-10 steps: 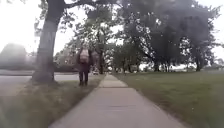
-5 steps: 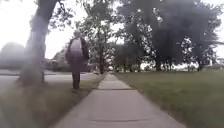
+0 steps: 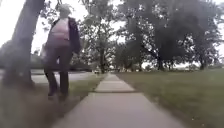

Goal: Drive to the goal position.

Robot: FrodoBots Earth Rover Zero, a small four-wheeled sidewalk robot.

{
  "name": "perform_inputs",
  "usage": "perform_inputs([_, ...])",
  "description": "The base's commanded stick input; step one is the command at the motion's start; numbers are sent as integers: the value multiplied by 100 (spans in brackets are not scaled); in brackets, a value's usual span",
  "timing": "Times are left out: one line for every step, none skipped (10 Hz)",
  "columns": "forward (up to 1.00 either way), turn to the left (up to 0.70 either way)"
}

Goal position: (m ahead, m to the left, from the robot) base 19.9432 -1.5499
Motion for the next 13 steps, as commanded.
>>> perform_inputs([100, 0])
perform_inputs([100, 0])
perform_inputs([100, 0])
perform_inputs([100, 0])
perform_inputs([100, 0])
perform_inputs([100, 0])
perform_inputs([100, 0])
perform_inputs([100, 0])
perform_inputs([100, 5])
perform_inputs([100, 39])
perform_inputs([100, 22])
perform_inputs([100, 0])
perform_inputs([100, 0])
